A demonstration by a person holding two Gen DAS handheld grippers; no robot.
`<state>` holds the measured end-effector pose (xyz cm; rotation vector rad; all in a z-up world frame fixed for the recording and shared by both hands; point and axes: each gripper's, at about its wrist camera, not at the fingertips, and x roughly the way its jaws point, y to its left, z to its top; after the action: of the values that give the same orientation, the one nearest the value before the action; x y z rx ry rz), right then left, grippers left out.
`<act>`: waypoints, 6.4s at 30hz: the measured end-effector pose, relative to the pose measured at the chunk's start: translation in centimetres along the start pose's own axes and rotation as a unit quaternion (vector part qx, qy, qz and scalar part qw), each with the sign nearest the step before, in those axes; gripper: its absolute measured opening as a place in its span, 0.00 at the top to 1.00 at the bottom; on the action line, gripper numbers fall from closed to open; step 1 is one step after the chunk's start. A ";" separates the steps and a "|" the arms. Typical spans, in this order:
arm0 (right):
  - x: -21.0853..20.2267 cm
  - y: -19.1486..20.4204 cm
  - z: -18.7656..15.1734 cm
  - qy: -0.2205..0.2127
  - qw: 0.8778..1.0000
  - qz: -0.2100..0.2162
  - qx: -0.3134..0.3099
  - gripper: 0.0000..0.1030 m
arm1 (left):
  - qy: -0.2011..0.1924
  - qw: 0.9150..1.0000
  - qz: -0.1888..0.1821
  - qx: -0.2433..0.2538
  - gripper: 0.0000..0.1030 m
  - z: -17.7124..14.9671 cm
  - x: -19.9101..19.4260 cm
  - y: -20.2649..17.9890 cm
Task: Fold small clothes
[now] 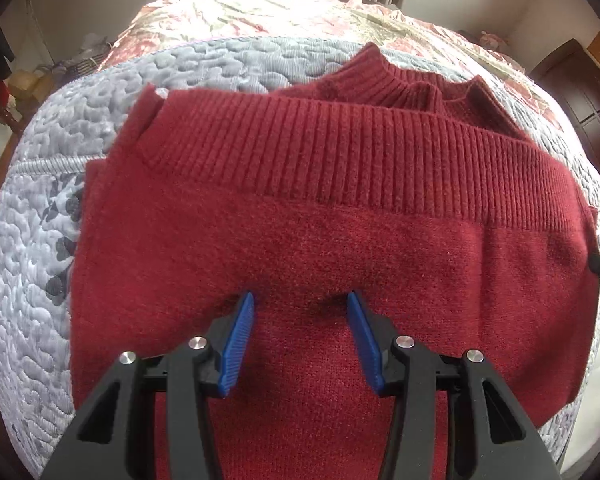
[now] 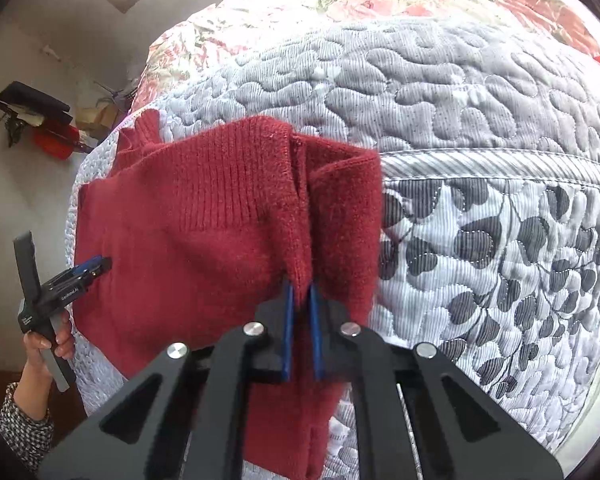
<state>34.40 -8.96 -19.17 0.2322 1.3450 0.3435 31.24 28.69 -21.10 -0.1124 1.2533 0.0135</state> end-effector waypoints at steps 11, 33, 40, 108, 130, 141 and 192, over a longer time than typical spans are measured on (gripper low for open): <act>2.0 -1.2 -0.2 0.013 1.000 -0.014 0.015 0.94 | -0.001 1.000 0.002 0.005 0.50 -0.2 0.9 -0.2; 0.2 -0.6 -6.2 0.004 0.999 -0.044 0.016 0.46 | -0.054 0.998 0.030 0.006 0.43 -1.2 -5.3 -3.9; 3.2 0.1 -6.0 0.022 0.998 -0.062 0.012 0.46 | -0.066 0.997 0.031 0.014 0.40 -1.0 -6.4 -4.1; 2.2 3.3 -3.6 0.018 0.994 -0.043 0.100 0.83 | -0.008 1.000 0.022 0.015 0.29 -1.2 -0.7 2.2; 10.4 26.2 -1.0 0.060 0.997 -0.025 -0.040 1.00 | -0.026 0.999 -0.011 -0.017 0.29 -2.9 -4.7 10.3; 2.6 23.1 -2.3 -0.017 0.999 -0.014 -0.043 0.75 | -0.031 0.998 -0.053 -0.002 0.27 -2.2 -5.8 6.8; 3.2 8.1 -7.2 0.004 0.998 -0.045 0.039 0.64 | -0.024 0.963 -0.266 -0.041 0.87 -0.3 -6.3 -7.6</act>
<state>27.04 -0.49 -20.73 0.2344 1.3732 0.2168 29.57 21.42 -14.61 -0.5145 1.1413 -0.3948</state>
